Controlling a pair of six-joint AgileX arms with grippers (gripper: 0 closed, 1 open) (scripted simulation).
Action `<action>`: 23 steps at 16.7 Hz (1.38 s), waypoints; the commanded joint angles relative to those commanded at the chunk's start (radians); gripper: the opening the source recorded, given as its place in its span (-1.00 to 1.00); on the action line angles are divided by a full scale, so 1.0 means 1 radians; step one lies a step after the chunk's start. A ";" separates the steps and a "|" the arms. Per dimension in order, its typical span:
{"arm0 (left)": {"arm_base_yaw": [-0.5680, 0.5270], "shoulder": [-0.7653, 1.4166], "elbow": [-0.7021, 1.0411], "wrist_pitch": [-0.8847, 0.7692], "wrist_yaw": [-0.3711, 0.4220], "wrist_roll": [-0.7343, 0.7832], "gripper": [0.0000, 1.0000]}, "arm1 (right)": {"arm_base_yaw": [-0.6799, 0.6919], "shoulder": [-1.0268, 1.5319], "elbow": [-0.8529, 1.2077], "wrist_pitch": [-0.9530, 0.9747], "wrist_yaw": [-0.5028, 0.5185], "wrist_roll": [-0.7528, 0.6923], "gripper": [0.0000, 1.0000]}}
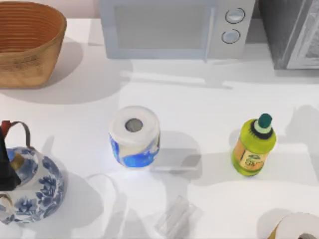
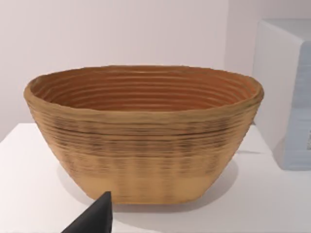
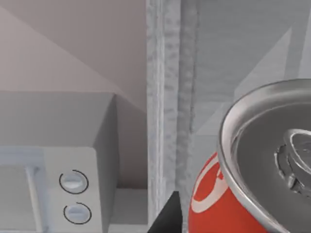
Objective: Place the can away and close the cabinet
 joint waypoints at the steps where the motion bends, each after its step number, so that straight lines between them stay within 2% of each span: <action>1: 0.000 0.000 0.000 0.000 0.000 0.000 1.00 | 0.011 0.070 0.100 -0.022 0.009 0.003 -1.00; 7: 0.000 0.000 0.000 0.000 0.000 0.000 1.00 | 0.070 0.480 0.675 -0.154 0.069 0.011 -1.00; 12: 0.000 0.000 0.000 0.000 0.000 0.000 1.00 | 0.095 0.726 0.997 -0.233 0.114 0.009 -1.00; 15: 0.000 0.000 0.000 0.000 0.000 0.000 1.00 | 0.099 0.796 1.083 -0.254 0.132 0.011 -1.00; 23: 0.000 0.000 0.000 0.000 0.000 0.000 1.00 | 0.096 0.833 1.124 -0.266 0.127 0.010 -1.00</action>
